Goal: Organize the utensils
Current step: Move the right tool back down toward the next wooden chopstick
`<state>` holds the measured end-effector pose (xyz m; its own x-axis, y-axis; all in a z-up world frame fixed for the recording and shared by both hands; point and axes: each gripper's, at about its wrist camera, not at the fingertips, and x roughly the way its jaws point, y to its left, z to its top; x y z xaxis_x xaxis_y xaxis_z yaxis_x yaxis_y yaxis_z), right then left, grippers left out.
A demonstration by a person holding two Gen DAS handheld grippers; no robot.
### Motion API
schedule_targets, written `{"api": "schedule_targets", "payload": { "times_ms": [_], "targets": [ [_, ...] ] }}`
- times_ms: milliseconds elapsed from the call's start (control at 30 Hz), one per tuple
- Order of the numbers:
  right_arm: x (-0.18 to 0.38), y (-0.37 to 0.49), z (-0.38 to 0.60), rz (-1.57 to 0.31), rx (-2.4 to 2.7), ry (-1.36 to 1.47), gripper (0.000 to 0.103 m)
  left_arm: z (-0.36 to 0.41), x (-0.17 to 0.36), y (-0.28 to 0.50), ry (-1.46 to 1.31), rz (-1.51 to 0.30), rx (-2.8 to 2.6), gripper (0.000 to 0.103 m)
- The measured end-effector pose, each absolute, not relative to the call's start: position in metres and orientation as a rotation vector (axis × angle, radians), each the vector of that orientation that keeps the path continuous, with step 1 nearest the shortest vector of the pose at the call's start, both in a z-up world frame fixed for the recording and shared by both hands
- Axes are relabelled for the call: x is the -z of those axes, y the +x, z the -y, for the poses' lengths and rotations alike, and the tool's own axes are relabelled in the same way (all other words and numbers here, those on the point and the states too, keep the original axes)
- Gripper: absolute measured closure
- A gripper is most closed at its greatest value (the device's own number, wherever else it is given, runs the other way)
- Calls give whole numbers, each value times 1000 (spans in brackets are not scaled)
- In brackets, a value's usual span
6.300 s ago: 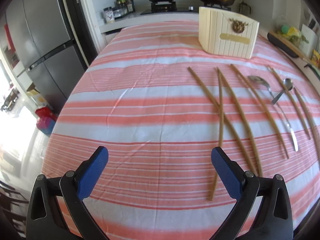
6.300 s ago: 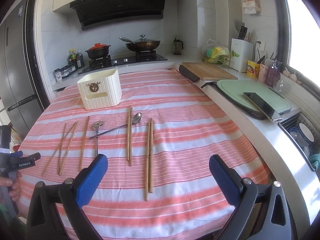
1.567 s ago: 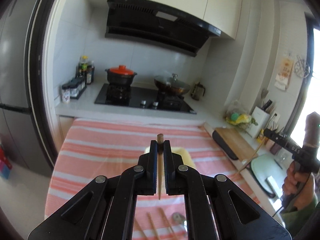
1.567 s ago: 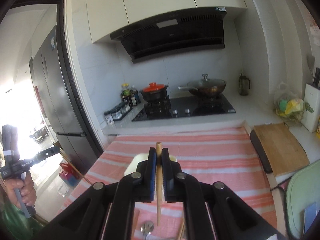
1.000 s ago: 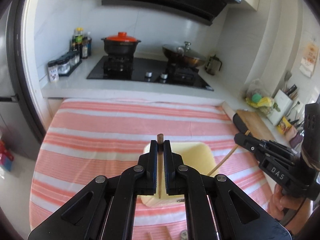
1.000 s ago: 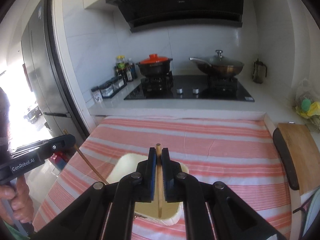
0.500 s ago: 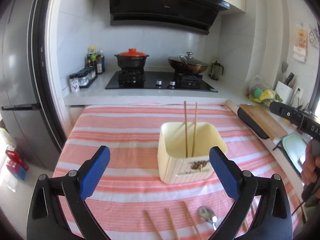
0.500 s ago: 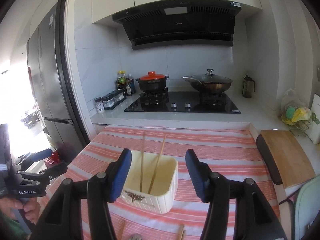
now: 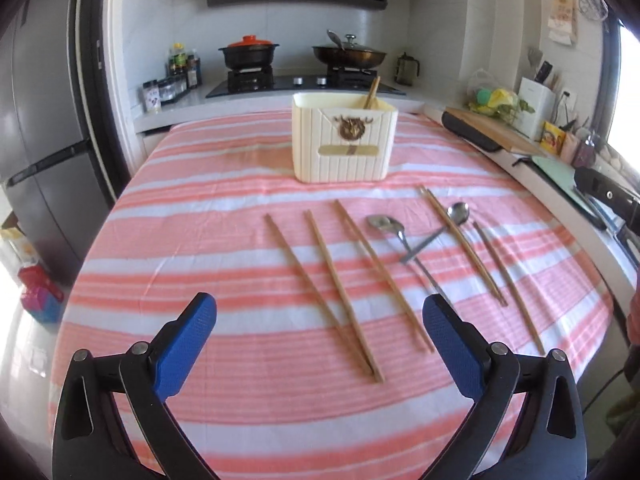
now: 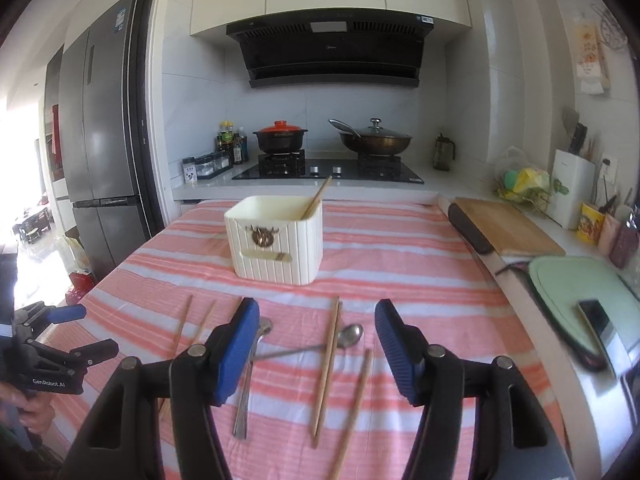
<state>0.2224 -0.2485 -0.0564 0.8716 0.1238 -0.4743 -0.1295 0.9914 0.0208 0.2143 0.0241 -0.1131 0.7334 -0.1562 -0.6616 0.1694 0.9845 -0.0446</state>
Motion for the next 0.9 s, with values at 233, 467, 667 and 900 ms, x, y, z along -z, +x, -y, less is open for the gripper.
{"api": "schedule_targets", "payload": {
  "times_ms": [233,467,667,900],
  "targets": [
    [109,160,259,-554,-17,-14,42,-17,137,162,-1,-764,205,0],
    [127,131,260,-582,18,-2,42,-39,142,150,-117,-757,205,0],
    [136,127,252,-632,-3,-6,42,-39,149,150,-99,-772,143,1],
    [144,137,261,-703,13,8,42,-44,162,154,-106,-819,97,1]
  ]
}}
